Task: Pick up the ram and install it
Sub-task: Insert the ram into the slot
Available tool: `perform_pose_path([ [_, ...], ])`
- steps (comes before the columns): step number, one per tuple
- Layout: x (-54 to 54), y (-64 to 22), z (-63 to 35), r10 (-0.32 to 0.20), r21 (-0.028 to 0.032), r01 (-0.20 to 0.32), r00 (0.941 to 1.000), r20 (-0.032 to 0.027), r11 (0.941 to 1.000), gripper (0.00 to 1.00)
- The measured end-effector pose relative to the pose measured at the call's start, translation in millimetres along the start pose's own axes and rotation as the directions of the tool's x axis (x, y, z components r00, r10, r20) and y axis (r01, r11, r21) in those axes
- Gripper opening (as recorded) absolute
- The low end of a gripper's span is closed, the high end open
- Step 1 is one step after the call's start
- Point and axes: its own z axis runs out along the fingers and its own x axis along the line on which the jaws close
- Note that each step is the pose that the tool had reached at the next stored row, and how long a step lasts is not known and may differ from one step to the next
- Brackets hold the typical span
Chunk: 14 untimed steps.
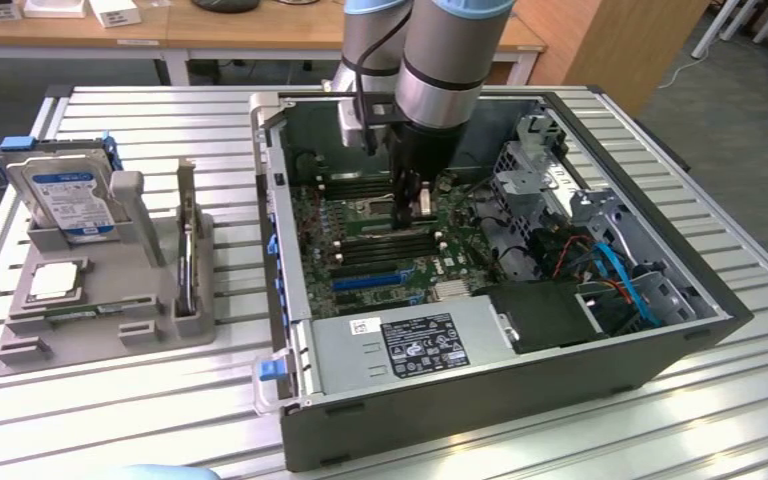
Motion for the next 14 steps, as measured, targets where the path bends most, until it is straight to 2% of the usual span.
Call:
perform_pose_path([
  [5,0.1,-1.7,4.5,0.000,0.0012,0.000,1.0000,0.0001,1.0000,0.14],
  [14,1.2,-1.7,19.3,-0.001,0.0072,0.001,1.0000,0.0003,1.0000,0.14],
])
